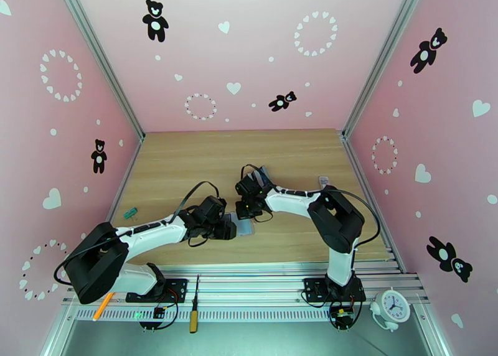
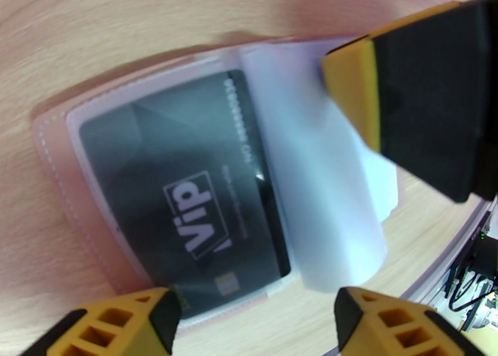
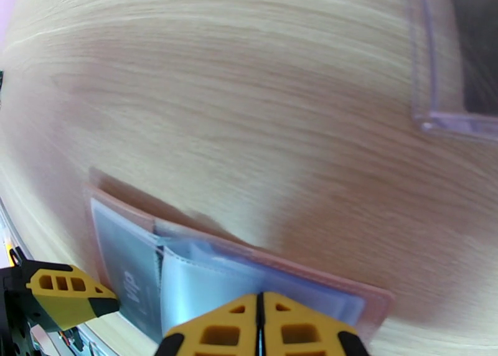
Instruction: Put the credit cards into the card holder
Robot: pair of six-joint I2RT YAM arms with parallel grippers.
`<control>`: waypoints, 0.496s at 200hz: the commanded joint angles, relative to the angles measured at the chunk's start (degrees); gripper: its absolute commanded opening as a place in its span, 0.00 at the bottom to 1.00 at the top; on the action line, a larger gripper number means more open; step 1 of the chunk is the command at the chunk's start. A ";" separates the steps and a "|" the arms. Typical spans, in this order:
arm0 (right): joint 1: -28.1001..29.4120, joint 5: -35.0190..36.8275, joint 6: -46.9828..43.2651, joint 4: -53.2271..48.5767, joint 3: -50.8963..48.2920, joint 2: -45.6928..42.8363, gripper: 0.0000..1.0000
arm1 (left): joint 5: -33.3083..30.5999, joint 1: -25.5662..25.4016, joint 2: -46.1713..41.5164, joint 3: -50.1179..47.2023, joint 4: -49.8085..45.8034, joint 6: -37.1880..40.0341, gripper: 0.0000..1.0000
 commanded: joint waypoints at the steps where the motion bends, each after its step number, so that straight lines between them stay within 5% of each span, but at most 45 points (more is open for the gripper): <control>1: 0.97 -2.37 1.25 -0.08 -1.01 0.98 0.08 | -3.25 0.24 1.39 -2.51 0.02 1.08 0.77; 99: 2.10 -3.65 2.05 0.40 -0.13 1.70 0.08 | 1.90 0.16 -4.27 -4.17 5.43 1.87 0.85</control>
